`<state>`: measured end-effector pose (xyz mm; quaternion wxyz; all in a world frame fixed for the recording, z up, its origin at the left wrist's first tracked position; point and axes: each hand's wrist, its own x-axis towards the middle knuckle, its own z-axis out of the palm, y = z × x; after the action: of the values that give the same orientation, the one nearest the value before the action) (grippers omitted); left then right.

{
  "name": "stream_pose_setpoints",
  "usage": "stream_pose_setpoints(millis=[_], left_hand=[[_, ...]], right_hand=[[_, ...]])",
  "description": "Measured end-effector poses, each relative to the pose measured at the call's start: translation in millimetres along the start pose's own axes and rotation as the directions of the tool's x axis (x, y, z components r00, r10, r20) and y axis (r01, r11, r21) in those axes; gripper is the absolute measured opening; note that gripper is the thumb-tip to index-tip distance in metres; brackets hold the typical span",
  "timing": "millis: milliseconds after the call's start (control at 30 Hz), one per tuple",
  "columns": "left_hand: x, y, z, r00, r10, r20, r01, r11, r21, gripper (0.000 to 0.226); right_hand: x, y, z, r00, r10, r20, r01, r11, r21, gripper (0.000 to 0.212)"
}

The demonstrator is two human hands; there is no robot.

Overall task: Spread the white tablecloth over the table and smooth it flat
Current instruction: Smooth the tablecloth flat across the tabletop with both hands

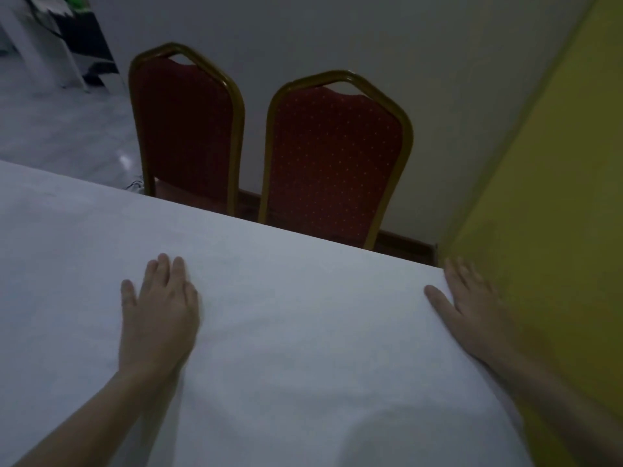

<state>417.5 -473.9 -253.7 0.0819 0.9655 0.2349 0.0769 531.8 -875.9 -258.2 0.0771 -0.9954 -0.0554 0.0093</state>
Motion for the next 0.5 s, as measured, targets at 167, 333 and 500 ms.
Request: stream_pose_setpoints(millis=[167,333,500], left_hand=[[4,1,1,0.999,-0.014,-0.044,0.012,0.999,-0.05,0.05],[6,-11,-3,0.944,-0.308,-0.123,0.271,0.929,-0.251,0.047],[7,-8,-8,0.891,-0.443,-0.098,0.373,0.839,-0.397,0.048]], right_hand=[[-7,-79,3,0.964,-0.262,0.049,0.256,0.96,0.115,0.07],[-6,-252,29,0.641,-0.76,0.106,0.742,0.649,0.17,0.058],[20,-338,45,0.538,-0.831,0.137,0.819,0.555,0.148,0.059]])
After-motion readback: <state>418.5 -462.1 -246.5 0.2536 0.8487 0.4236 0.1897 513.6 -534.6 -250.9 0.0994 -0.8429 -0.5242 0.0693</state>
